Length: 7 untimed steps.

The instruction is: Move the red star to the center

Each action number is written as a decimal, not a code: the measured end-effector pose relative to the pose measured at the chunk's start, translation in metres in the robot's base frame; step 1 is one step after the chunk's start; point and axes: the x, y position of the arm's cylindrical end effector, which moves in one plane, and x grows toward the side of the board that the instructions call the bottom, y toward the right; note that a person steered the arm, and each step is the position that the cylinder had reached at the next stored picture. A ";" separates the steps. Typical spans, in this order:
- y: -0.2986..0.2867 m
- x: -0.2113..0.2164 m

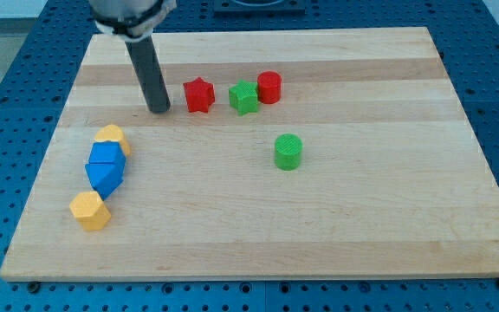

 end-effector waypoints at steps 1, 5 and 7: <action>0.020 -0.039; 0.112 0.063; 0.095 0.057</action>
